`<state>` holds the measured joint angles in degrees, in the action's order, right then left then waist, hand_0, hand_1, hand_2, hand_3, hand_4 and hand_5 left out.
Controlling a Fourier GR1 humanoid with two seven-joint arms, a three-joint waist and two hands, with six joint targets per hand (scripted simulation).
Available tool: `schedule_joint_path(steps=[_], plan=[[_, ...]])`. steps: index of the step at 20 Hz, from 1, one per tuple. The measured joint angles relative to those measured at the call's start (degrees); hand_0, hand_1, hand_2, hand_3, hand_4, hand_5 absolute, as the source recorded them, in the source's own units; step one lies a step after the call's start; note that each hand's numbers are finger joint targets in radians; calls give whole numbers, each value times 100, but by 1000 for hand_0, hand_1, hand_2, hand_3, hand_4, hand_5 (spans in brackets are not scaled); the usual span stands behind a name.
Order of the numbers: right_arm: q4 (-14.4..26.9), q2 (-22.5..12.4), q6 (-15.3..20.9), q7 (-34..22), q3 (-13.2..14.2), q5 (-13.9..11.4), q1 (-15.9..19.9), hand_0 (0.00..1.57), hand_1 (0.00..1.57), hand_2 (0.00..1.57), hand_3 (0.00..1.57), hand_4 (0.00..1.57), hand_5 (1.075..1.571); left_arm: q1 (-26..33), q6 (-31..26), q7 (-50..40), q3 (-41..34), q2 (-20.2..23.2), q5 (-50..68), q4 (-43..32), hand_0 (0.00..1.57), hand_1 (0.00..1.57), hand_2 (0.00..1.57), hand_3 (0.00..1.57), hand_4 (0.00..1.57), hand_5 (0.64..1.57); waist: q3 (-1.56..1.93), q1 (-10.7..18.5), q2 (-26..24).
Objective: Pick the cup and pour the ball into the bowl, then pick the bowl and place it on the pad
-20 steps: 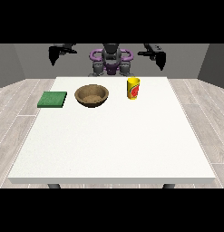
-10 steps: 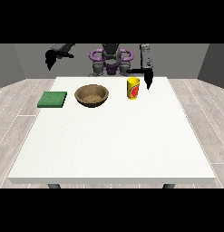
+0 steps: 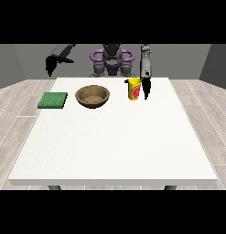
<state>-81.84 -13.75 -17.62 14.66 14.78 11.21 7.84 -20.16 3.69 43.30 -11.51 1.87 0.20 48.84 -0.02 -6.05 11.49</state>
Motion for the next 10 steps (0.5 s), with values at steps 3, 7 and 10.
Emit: schedule_joint_path(steps=[3,7,10], plan=[[125,-36,-22,40,19,-11,92,0,0,0,0,0,1571,-265,-2,249,-113,114,49,-529,0,0,0,0,0,1523,0,-11,26],[133,-64,-79,90,-4,-32,126,0,0,0,0,0,1571,-505,96,654,-191,95,64,-1102,0,0,0,0,0,1559,0,-120,134],[143,-91,-93,68,2,-33,153,0,0,0,0,0,1570,-610,361,777,-179,110,-33,-1332,1245,1245,1571,1571,1329,1287,10,-177,99]])
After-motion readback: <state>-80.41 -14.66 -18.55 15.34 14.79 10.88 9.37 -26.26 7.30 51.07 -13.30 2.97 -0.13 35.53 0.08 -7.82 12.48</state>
